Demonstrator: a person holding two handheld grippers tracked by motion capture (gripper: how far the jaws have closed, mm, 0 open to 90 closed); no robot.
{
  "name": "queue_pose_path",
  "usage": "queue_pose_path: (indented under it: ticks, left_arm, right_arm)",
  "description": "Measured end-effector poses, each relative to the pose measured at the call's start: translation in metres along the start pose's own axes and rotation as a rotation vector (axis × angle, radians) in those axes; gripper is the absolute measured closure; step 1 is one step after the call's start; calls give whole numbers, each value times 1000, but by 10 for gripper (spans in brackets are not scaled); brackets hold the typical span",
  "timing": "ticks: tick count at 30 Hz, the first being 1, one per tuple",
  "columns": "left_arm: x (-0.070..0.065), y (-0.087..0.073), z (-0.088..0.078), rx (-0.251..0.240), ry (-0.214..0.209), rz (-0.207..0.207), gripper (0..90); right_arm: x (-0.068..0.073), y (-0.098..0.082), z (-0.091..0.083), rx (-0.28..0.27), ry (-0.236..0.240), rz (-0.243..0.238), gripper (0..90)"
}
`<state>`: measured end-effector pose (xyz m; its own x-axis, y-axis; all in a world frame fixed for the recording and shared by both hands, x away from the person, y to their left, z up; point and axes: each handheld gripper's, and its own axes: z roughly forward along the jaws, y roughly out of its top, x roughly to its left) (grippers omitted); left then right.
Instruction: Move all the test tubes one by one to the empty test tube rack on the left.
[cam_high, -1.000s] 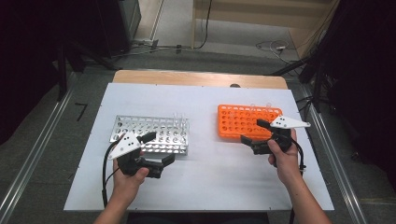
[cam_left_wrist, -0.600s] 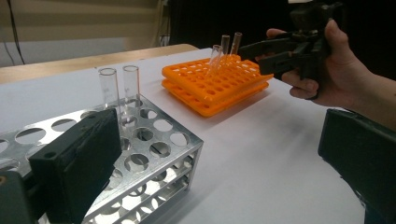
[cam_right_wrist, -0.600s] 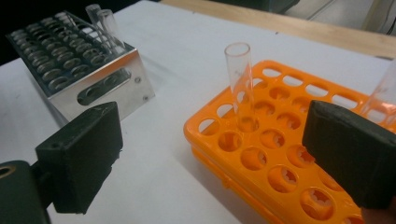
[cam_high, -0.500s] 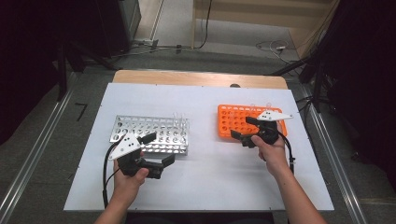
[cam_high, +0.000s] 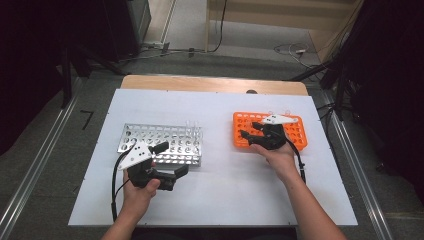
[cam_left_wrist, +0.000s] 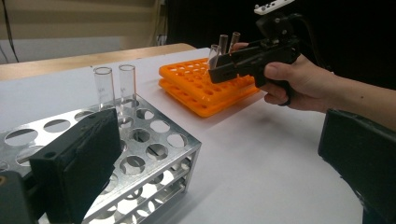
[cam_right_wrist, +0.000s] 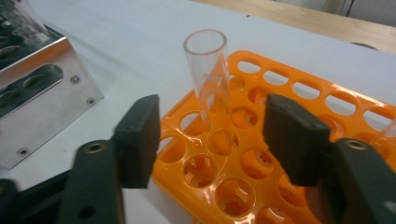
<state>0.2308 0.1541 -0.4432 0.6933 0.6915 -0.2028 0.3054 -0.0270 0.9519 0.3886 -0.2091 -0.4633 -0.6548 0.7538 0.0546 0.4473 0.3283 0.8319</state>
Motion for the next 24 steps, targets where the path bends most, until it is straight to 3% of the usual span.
queue_pose_path:
  ticks: [5,11,18,24]
  left_arm:
    - [1,0,-3,-6,0,-4,0]
    - [1,0,-1,-6,2,-6,0]
    - [1,0,-1,-4,-1,-6,0]
    - [2,0,-2,-8,1,-10,0]
  right_arm:
    - [-1,-3,6,-4,-29,8,547]
    - [2,-5,10,-1,-47,-24,640]
    - [4,-6,12,-10,-68,-31,731]
    - [3,-5,10,-14,-61,-33,739]
